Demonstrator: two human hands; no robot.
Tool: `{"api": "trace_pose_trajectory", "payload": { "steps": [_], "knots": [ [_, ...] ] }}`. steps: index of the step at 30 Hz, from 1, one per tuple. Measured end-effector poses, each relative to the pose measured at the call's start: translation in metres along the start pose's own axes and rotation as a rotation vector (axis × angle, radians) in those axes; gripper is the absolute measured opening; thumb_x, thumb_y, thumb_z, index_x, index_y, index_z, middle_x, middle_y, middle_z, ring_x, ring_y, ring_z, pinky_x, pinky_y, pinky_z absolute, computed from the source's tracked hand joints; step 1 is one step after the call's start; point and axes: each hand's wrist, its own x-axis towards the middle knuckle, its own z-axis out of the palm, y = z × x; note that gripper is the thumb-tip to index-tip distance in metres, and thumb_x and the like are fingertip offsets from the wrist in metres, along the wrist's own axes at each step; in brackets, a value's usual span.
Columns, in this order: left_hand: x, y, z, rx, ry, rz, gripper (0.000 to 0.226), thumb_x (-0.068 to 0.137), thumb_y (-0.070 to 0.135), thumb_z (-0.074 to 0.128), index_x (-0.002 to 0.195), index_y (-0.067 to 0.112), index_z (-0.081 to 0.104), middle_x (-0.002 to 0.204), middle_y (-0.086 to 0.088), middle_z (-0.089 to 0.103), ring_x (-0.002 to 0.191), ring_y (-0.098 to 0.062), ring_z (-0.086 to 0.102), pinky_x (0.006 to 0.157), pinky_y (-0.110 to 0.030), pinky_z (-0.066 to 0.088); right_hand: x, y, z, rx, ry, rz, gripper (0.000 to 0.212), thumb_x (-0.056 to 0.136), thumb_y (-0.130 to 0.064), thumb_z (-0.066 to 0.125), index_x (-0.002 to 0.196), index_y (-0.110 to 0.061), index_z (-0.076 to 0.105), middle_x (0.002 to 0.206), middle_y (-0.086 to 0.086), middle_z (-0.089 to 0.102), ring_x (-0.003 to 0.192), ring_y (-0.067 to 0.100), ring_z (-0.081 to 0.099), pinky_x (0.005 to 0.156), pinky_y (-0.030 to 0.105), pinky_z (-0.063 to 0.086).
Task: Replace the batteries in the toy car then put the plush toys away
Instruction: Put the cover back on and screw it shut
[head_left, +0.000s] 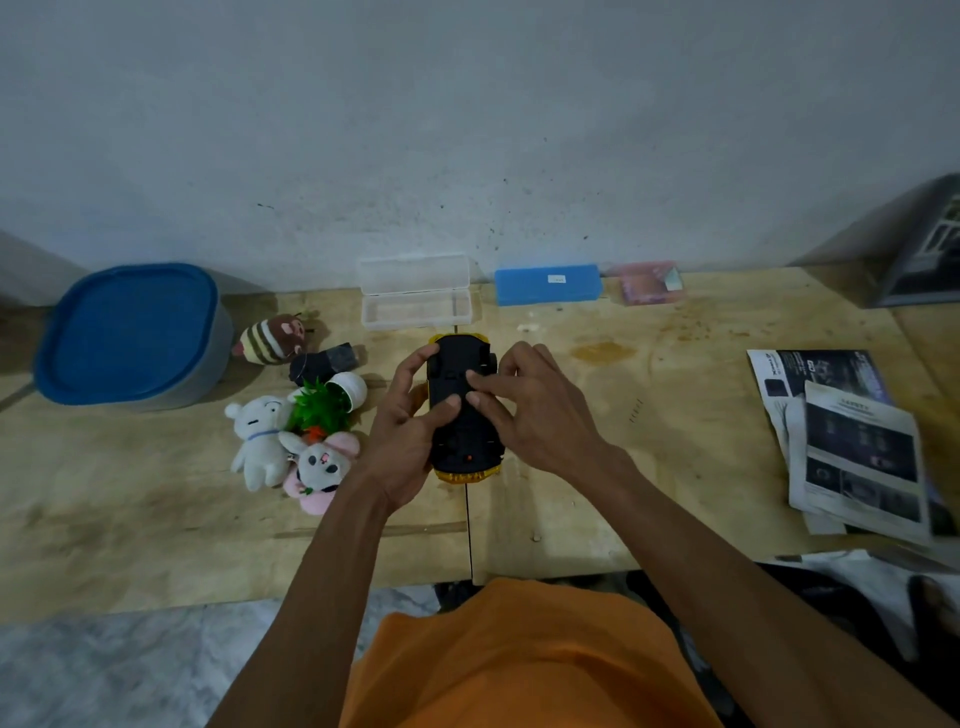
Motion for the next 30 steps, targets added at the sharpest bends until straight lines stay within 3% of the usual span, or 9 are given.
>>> {"api": "trace_pose_trajectory", "payload": {
  "steps": [4,8,12,14,16,20,25,27,30],
  "knots": [
    [0.006,-0.011,0.005,0.017,0.025,-0.030,0.061,0.096,-0.009,0.054,0.143,0.028,0.045,0.136,-0.021,0.059,0.111,-0.040,0.066,0.083,-0.053,0.060,-0.003,0.020,0.004,0.320,0.106,0.285,0.021,0.093,-0.024,0.069,0.112,-0.020,0.075,0.087,-0.006,0.059,0.074,0.002,0.053,0.069,0.007,0.041],
    [0.016,-0.025,0.009,0.038,0.100,-0.080,0.062,0.094,-0.012,0.055,0.142,0.027,0.047,0.133,-0.022,0.060,0.105,-0.040,0.067,0.078,-0.051,0.062,-0.011,0.065,0.010,0.340,0.161,0.638,0.014,0.094,-0.017,0.067,0.105,-0.013,0.075,0.089,0.001,0.072,0.075,0.005,0.062,0.071,0.003,0.041],
    [0.024,-0.044,0.020,0.070,0.148,-0.147,0.060,0.094,-0.012,0.056,0.137,0.030,0.051,0.132,-0.022,0.060,0.108,-0.043,0.066,0.081,-0.055,0.060,-0.032,0.119,0.025,0.188,0.008,0.814,0.026,0.093,-0.026,0.068,0.111,-0.008,0.072,0.103,0.012,0.075,0.095,0.024,0.071,0.086,0.023,0.049],
    [0.028,-0.050,0.027,0.078,0.158,-0.170,0.060,0.094,-0.012,0.057,0.137,0.029,0.050,0.132,-0.023,0.060,0.111,-0.046,0.065,0.085,-0.059,0.058,-0.045,0.136,0.031,0.090,-0.130,0.824,0.040,0.091,-0.038,0.064,0.117,-0.008,0.070,0.108,0.014,0.073,0.102,0.029,0.069,0.086,0.030,0.051],
    [0.031,-0.053,0.031,0.092,0.168,-0.191,0.060,0.094,-0.011,0.057,0.140,0.027,0.048,0.131,-0.023,0.060,0.111,-0.046,0.064,0.086,-0.058,0.058,-0.052,0.144,0.038,0.011,-0.241,0.809,0.040,0.088,-0.030,0.063,0.123,-0.011,0.066,0.114,0.016,0.070,0.108,0.034,0.066,0.086,0.035,0.052],
    [0.037,-0.057,0.036,0.111,0.186,-0.208,0.061,0.094,-0.012,0.057,0.140,0.026,0.048,0.132,-0.023,0.059,0.111,-0.046,0.064,0.086,-0.058,0.057,-0.050,0.146,0.046,-0.044,-0.240,0.773,0.027,0.091,-0.016,0.064,0.118,-0.011,0.066,0.107,0.018,0.066,0.103,0.036,0.063,0.078,0.037,0.052],
    [0.034,-0.054,0.034,0.111,0.181,-0.213,0.063,0.093,-0.010,0.060,0.142,0.028,0.047,0.132,-0.022,0.060,0.112,-0.044,0.065,0.086,-0.058,0.058,-0.046,0.153,0.051,-0.072,-0.313,0.724,0.030,0.088,-0.004,0.064,0.118,-0.009,0.064,0.110,0.017,0.064,0.107,0.036,0.063,0.083,0.039,0.053],
    [0.030,-0.052,0.030,0.098,0.168,-0.203,0.064,0.092,-0.009,0.061,0.143,0.027,0.046,0.132,-0.022,0.060,0.112,-0.043,0.065,0.083,-0.055,0.060,-0.042,0.149,0.048,0.000,-0.287,0.676,0.029,0.091,-0.006,0.063,0.120,-0.007,0.065,0.109,0.019,0.066,0.106,0.036,0.062,0.084,0.036,0.050],
    [0.024,-0.048,0.023,0.084,0.143,-0.177,0.064,0.091,-0.008,0.061,0.143,0.027,0.046,0.133,-0.021,0.060,0.111,-0.040,0.067,0.083,-0.053,0.060,-0.028,0.129,0.034,0.217,-0.095,0.628,0.028,0.096,-0.008,0.059,0.123,-0.010,0.064,0.099,0.015,0.063,0.091,0.030,0.063,0.076,0.029,0.048]
  ]
}}
